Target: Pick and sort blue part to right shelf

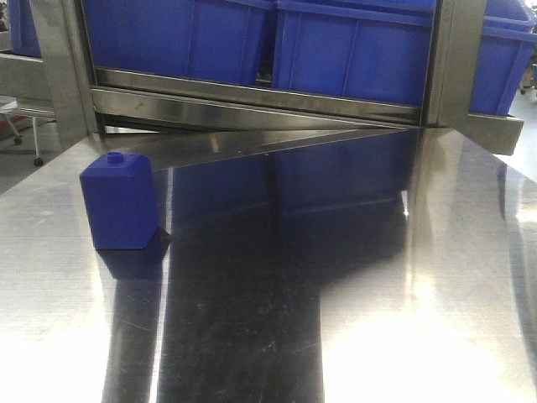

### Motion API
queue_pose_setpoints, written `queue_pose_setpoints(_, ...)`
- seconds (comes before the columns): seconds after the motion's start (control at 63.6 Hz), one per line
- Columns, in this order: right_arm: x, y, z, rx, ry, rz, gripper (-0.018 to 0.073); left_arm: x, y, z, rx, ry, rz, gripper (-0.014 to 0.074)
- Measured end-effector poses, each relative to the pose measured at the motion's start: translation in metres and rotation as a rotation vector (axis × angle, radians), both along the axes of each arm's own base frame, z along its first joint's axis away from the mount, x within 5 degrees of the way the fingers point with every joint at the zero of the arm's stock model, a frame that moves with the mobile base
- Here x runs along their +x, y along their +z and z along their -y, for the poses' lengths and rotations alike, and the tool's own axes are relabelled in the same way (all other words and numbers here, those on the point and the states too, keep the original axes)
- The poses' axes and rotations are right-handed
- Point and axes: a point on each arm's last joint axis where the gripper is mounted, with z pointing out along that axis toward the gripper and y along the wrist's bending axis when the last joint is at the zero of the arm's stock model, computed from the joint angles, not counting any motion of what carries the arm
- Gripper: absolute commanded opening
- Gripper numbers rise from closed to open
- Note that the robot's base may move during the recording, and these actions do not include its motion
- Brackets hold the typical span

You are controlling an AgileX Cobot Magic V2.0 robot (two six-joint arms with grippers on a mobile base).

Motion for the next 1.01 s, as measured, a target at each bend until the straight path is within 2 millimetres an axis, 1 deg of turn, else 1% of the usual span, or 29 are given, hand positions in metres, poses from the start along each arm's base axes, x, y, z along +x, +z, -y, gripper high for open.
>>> queue_pose_setpoints(0.927, 0.0000, -0.0001, 0.0000, -0.002, 0.000, -0.002, 0.0399, 0.0000, 0.0000, 0.0000, 0.000, 0.000, 0.000, 0.0136)
queue_pose_setpoints(1.006, 0.0000, -0.0001, 0.0000, -0.002, 0.000, -0.002, 0.0399, 0.0000, 0.0000, 0.0001, -0.021, -0.002, 0.000, 0.0136)
